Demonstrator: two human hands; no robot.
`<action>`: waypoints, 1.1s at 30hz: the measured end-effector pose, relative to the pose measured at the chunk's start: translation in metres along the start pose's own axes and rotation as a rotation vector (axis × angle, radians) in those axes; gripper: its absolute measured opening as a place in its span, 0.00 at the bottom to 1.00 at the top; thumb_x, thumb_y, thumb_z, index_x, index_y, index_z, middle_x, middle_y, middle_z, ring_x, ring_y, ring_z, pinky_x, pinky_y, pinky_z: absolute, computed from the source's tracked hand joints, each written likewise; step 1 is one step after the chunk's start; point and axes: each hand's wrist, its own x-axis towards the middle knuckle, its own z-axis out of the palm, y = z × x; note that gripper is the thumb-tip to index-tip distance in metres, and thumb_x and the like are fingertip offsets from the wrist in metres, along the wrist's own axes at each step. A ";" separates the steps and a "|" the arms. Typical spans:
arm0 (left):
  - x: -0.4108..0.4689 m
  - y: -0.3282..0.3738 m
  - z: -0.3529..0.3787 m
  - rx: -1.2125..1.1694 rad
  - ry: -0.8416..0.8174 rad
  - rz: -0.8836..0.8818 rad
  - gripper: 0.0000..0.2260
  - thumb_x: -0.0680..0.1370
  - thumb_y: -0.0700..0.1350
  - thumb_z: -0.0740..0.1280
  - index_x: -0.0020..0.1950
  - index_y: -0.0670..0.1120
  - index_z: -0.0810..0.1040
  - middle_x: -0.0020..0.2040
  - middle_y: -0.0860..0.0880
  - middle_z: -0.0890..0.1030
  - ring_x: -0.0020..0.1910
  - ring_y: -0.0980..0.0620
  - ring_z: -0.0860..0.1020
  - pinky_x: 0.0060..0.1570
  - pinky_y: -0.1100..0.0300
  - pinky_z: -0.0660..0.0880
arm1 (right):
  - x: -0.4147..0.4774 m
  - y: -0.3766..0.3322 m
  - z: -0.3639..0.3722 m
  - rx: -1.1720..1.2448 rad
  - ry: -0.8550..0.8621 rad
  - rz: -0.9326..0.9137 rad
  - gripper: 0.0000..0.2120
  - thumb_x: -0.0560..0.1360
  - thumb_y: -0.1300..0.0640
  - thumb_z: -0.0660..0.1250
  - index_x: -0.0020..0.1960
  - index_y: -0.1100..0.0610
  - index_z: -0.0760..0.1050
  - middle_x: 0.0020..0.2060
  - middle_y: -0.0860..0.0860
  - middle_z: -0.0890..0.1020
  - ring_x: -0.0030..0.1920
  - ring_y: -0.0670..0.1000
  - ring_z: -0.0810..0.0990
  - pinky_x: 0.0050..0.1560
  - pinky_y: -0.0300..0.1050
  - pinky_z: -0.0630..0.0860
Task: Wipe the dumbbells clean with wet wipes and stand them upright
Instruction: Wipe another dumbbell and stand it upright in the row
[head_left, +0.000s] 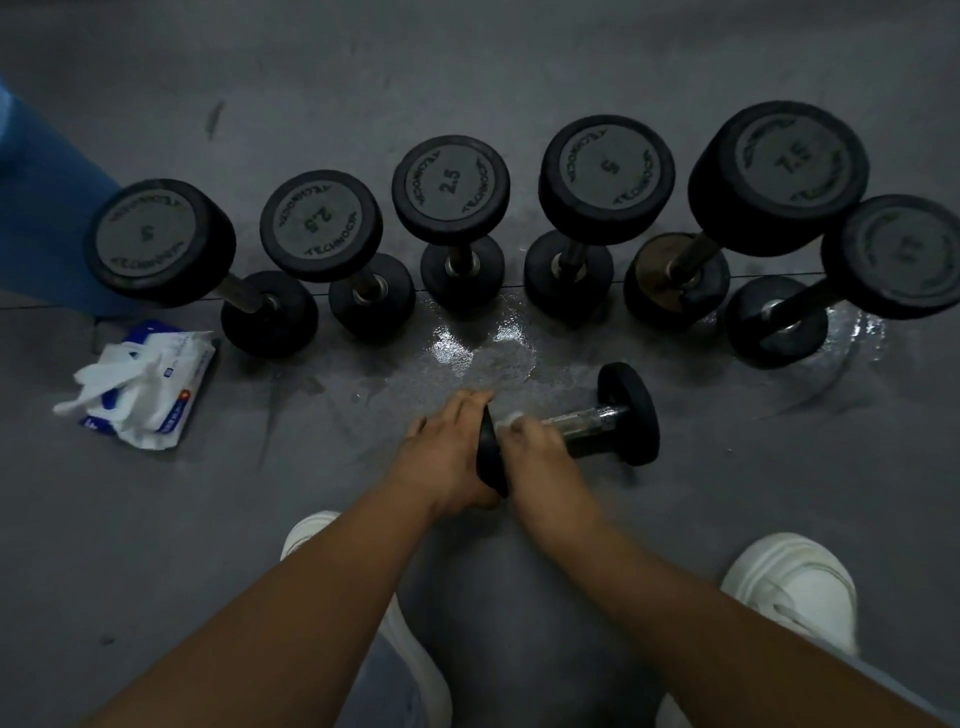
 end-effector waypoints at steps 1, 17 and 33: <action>-0.001 0.000 0.001 -0.007 0.002 -0.003 0.55 0.58 0.55 0.79 0.78 0.54 0.51 0.76 0.53 0.58 0.73 0.51 0.65 0.73 0.45 0.58 | -0.004 -0.002 -0.001 0.046 -0.039 -0.041 0.05 0.77 0.58 0.61 0.51 0.51 0.73 0.48 0.53 0.75 0.50 0.55 0.74 0.50 0.52 0.73; -0.002 0.000 0.000 0.001 0.003 0.000 0.55 0.58 0.56 0.78 0.77 0.54 0.51 0.76 0.53 0.58 0.72 0.49 0.67 0.73 0.46 0.59 | 0.021 -0.012 -0.010 -0.104 -0.114 0.154 0.13 0.77 0.58 0.58 0.61 0.51 0.69 0.53 0.55 0.80 0.54 0.59 0.80 0.47 0.48 0.73; 0.000 -0.003 0.004 0.000 0.022 0.003 0.54 0.57 0.59 0.77 0.77 0.55 0.51 0.76 0.53 0.57 0.74 0.50 0.65 0.74 0.45 0.59 | -0.002 -0.013 0.040 1.642 0.177 1.094 0.09 0.78 0.64 0.60 0.41 0.58 0.75 0.30 0.53 0.82 0.36 0.51 0.77 0.34 0.42 0.74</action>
